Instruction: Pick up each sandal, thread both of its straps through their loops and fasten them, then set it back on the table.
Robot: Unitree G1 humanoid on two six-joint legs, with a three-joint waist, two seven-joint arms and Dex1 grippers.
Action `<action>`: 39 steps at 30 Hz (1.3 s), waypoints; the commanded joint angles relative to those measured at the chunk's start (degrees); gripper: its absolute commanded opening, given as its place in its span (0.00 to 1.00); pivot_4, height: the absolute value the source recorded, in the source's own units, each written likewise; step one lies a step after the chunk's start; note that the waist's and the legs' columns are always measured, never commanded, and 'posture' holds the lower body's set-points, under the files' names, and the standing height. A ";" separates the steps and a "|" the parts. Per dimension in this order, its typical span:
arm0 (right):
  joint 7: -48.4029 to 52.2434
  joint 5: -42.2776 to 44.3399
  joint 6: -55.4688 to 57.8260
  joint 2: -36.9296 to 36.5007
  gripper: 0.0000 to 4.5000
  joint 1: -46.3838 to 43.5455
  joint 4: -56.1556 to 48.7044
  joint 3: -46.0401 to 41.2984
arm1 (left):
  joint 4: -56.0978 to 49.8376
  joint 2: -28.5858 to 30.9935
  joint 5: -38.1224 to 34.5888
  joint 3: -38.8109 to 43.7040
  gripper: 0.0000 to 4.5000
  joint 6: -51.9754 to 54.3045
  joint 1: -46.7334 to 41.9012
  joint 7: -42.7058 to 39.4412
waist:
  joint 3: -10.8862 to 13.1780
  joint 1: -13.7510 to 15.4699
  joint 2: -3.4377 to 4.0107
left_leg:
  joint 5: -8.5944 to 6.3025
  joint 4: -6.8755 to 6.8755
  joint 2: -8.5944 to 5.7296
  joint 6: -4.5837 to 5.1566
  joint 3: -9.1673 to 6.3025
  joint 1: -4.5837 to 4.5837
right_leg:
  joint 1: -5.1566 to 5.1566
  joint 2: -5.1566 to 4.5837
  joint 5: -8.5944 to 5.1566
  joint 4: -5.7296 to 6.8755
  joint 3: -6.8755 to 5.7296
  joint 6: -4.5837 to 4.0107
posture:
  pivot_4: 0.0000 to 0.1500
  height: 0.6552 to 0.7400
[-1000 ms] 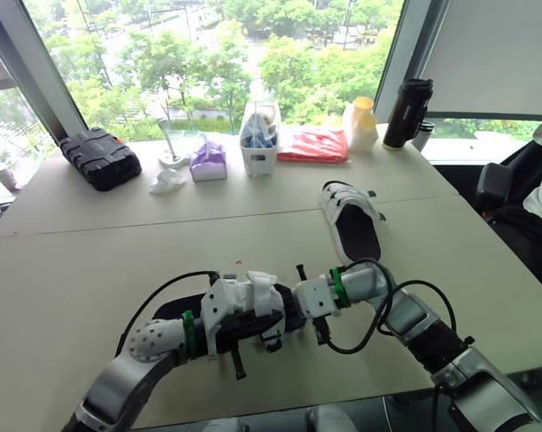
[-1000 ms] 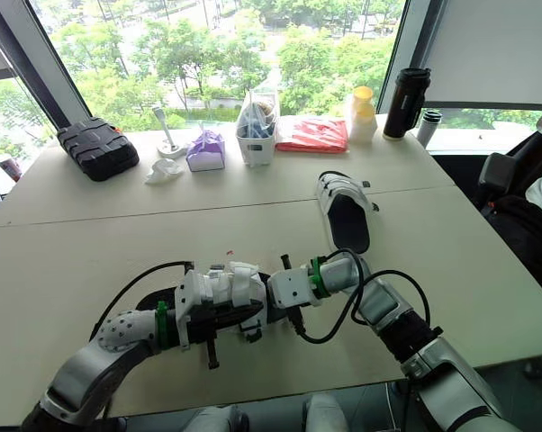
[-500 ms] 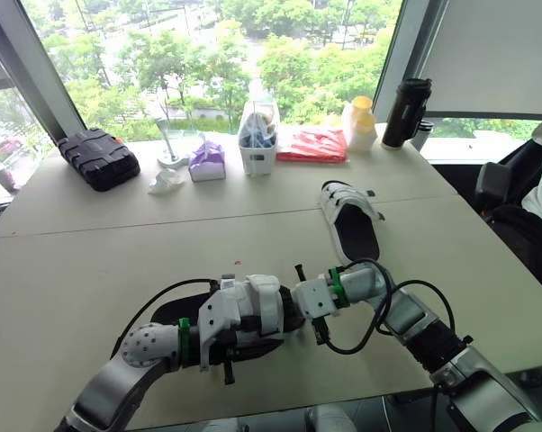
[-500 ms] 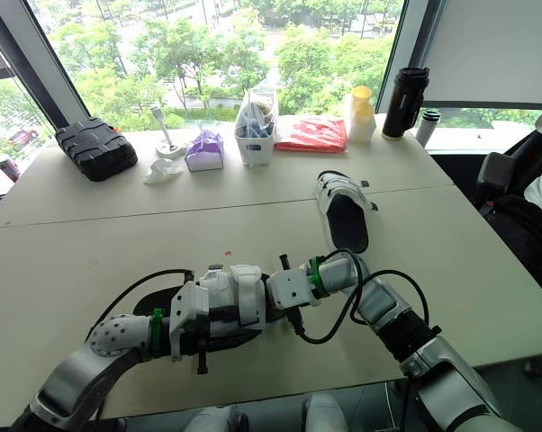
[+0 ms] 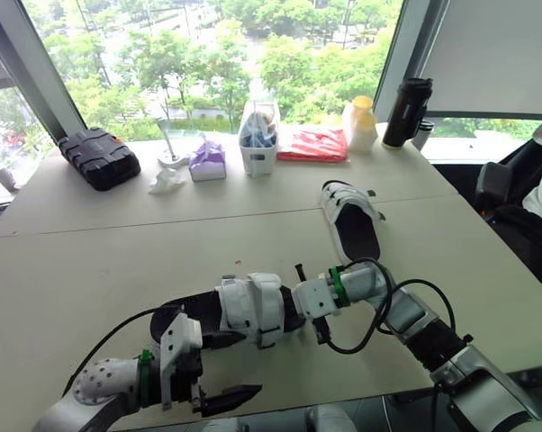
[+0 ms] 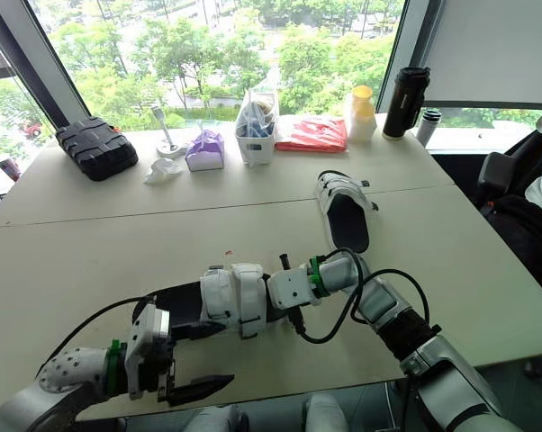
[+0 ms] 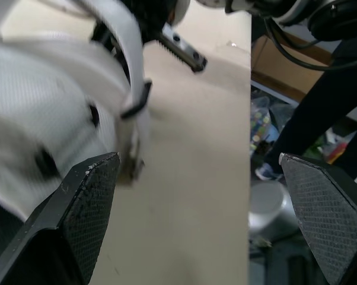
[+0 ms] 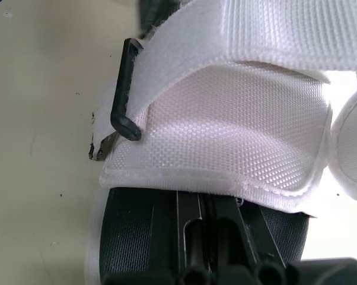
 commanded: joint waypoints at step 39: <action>0.69 -5.49 3.15 -1.67 0.00 3.22 3.13 2.15 | 16.81 -15.15 8.19 -9.38 0.99 -5.74 -13.03 -1.81 | 0.02 0.41 0.00 | 0.02 0.14 -0.09 0.00 -0.06 0.00 | 0.11 -0.09 0.02 0.01 -0.03 0.01 | 1.00 1.00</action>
